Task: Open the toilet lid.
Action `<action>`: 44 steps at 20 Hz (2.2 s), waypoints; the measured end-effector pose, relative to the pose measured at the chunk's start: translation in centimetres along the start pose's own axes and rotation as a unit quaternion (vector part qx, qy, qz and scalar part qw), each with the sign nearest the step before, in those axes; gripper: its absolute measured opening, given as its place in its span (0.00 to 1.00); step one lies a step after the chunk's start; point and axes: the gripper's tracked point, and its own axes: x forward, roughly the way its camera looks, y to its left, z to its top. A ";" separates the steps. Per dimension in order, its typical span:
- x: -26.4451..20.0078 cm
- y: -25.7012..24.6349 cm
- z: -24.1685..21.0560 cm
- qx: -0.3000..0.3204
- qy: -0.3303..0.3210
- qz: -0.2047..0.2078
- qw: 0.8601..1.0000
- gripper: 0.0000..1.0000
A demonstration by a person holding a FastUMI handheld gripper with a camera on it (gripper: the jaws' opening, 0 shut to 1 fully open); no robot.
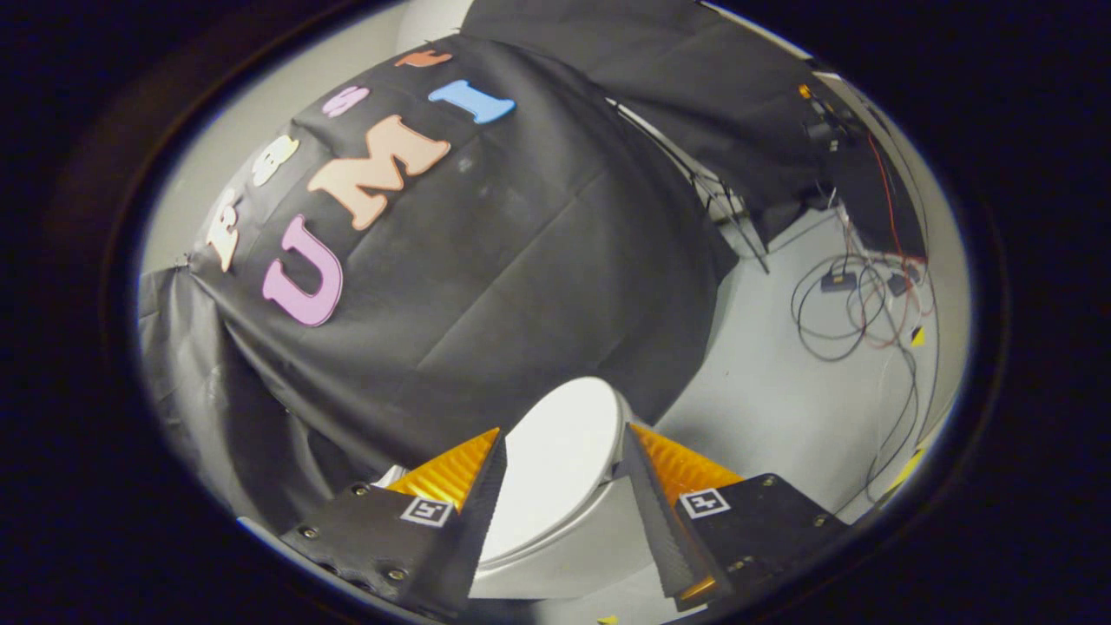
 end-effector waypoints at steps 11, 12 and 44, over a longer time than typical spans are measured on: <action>7.0 -6.5 -5.4 0.128 0.001 -0.058 0.990 0.80; 7.6 -7.3 -5.2 0.154 -0.008 -0.061 0.986 0.79; 5.6 9.6 3.7 0.010 -0.086 0.018 0.996 0.01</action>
